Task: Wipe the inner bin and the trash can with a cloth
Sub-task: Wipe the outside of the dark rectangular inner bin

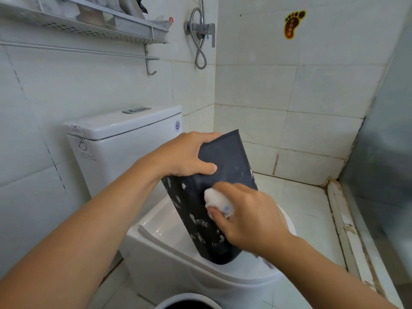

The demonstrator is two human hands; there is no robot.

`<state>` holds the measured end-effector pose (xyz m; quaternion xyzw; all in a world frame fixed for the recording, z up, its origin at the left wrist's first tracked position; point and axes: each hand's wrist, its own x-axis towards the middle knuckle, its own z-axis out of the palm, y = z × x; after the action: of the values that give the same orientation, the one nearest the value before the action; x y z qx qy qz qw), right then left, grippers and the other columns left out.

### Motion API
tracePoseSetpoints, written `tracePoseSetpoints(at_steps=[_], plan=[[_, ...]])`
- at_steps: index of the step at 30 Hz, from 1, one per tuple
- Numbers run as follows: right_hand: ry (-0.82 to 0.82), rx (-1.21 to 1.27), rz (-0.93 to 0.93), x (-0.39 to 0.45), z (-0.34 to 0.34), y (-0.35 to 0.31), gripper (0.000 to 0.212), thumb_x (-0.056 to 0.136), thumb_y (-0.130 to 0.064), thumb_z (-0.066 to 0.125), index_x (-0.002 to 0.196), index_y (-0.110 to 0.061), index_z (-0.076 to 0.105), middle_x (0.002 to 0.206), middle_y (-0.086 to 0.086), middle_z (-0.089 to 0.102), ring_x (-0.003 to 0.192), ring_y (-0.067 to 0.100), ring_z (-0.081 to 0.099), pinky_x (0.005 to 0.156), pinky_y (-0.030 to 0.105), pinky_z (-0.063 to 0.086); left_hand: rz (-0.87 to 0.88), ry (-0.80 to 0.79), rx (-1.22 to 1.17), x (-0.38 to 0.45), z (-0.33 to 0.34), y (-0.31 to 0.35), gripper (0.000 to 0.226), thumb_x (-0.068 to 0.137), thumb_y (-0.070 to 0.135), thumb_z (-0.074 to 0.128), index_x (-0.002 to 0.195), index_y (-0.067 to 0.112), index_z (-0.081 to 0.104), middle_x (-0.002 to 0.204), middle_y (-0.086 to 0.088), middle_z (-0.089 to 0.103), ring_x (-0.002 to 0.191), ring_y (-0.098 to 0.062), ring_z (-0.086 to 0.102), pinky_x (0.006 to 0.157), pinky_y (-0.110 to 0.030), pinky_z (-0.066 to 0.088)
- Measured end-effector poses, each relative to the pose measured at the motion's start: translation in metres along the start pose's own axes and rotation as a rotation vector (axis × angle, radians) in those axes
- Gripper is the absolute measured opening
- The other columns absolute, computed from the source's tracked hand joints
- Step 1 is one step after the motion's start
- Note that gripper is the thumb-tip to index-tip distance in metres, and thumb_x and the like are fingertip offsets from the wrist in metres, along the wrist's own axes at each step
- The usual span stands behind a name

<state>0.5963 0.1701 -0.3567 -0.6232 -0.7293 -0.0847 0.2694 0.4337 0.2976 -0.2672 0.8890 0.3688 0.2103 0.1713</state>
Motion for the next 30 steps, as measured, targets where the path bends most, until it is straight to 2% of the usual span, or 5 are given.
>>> tracePoseSetpoints(at_steps=[6, 11, 21, 24, 30], plan=[[0.08, 0.129, 0.22, 0.017, -0.01, 0.015, 0.043, 0.094, -0.061, 0.06, 0.121, -0.032, 0.044, 0.095, -0.009, 0.066, 0.086, 0.023, 0.065, 0.073, 0.039, 0.051, 0.022, -0.004, 0.034, 0.003, 0.004, 0.008, 0.069, 0.082, 0.037, 0.078, 0.139, 0.056, 0.045, 0.129, 0.022, 0.067, 0.113, -0.007, 0.064, 0.101, -0.039, 0.053], [-0.059, 0.119, 0.073, 0.001, -0.006, 0.004, 0.051, 0.091, -0.068, 0.059, 0.129, -0.038, 0.042, 0.106, -0.011, 0.068, 0.09, 0.02, 0.066, 0.076, 0.037, 0.053, -0.04, -0.01, 0.073, 0.004, 0.002, 0.005, 0.081, 0.081, 0.041, 0.078, 0.152, 0.049, 0.04, 0.132, 0.025, 0.063, 0.11, -0.003, 0.064, 0.099, -0.038, 0.054], [-0.004, 0.07, -0.022, 0.008, -0.005, 0.013, 0.045, 0.09, -0.069, 0.058, 0.125, -0.041, 0.052, 0.1, -0.015, 0.069, 0.087, 0.017, 0.065, 0.067, 0.032, 0.046, -0.029, 0.003, 0.065, 0.002, -0.001, 0.003, 0.075, 0.086, 0.034, 0.077, 0.152, 0.046, 0.043, 0.129, 0.022, 0.066, 0.103, 0.003, 0.064, 0.096, -0.031, 0.054], [0.092, 0.056, -0.034, 0.012, -0.002, 0.017, 0.041, 0.09, -0.066, 0.06, 0.122, -0.041, 0.056, 0.099, -0.016, 0.07, 0.085, 0.017, 0.066, 0.066, 0.032, 0.047, -0.041, 0.004, 0.09, 0.003, 0.0, 0.003, 0.081, 0.084, 0.039, 0.077, 0.155, 0.044, 0.038, 0.142, 0.022, 0.058, 0.121, -0.004, 0.059, 0.104, -0.035, 0.05], [0.035, 0.088, -0.094, 0.008, 0.002, 0.01, 0.043, 0.089, -0.071, 0.052, 0.12, -0.042, 0.057, 0.1, -0.017, 0.069, 0.087, 0.015, 0.065, 0.069, 0.034, 0.054, -0.04, 0.008, 0.028, 0.0, -0.003, -0.002, 0.075, 0.086, 0.031, 0.079, 0.151, 0.043, 0.045, 0.129, 0.025, 0.064, 0.116, -0.003, 0.063, 0.103, -0.031, 0.051]])
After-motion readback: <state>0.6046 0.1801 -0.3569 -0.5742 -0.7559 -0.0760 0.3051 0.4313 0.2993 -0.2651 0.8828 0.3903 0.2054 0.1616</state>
